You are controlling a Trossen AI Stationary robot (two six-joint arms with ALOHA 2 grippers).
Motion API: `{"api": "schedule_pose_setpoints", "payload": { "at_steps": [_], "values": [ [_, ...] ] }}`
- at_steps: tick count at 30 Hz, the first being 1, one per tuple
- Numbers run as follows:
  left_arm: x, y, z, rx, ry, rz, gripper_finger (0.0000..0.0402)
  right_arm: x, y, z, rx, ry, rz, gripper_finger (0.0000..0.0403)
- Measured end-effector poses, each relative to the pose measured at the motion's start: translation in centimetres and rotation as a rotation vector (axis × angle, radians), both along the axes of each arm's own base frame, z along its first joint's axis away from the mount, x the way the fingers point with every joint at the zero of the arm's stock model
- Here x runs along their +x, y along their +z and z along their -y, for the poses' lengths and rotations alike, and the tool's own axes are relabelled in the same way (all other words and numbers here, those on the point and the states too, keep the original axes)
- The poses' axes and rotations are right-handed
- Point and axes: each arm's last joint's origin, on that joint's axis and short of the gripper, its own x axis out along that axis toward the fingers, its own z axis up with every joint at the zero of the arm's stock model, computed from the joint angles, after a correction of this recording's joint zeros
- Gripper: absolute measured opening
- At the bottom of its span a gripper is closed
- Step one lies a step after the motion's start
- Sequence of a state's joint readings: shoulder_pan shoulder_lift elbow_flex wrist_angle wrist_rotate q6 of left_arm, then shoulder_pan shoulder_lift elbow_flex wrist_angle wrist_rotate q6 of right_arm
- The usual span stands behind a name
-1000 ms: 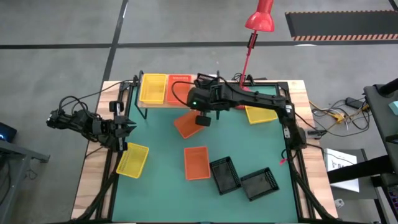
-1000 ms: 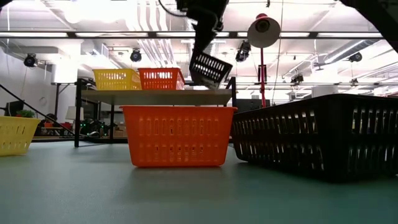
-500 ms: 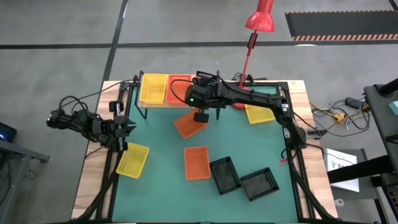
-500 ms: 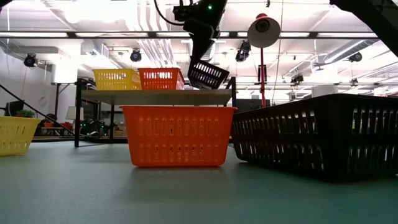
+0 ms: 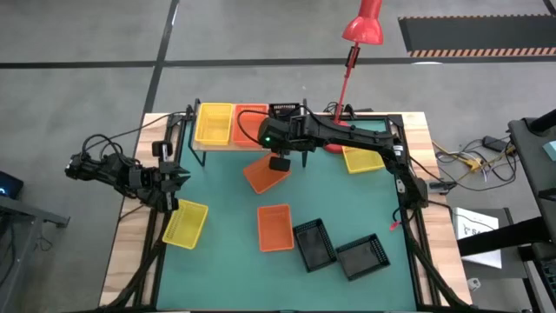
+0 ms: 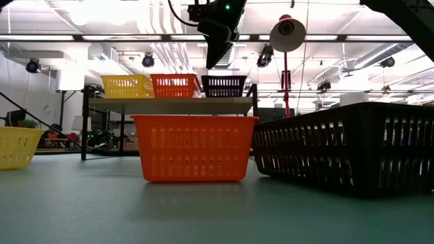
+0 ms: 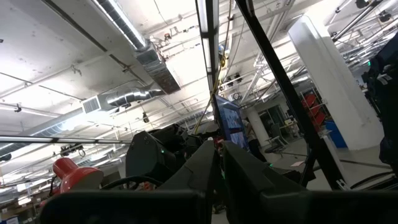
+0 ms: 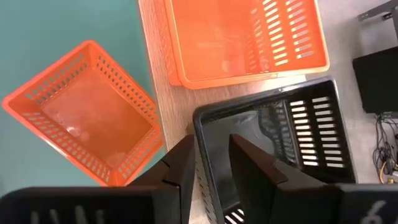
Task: Stack baskets on shelf by color
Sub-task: Put the top black bin on the shelf, then stack the bottom orange bin on top of the orange bin on the shelf
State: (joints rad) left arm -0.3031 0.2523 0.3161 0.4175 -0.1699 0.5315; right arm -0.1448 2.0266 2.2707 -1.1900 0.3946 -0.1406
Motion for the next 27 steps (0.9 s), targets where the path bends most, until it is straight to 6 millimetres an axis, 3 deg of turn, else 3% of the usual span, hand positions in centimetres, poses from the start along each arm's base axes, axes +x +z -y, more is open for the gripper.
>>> {"api": "schedule_pose_setpoints", "payload": {
  "at_steps": [9,14,23,27],
  "values": [
    [0.0,0.0,0.0,0.0,0.0,0.0,0.0017,0.0,0.2,0.0,-0.002,0.001,0.008,0.0095],
    [0.0,0.0,0.0,0.0,0.0,-0.001,0.0017,-0.4,2.2,-0.9,-0.007,0.021,0.062,0.0074],
    [0.1,-0.1,0.0,-0.02,-0.012,-0.007,0.0017,-3.1,4.5,-8.0,0.026,0.153,0.088,0.0019],
    [0.4,-0.4,0.1,-0.035,-0.022,-0.024,0.0017,-4.4,3.5,-11.6,0.08,0.253,0.09,0.0009]
  ]
}}
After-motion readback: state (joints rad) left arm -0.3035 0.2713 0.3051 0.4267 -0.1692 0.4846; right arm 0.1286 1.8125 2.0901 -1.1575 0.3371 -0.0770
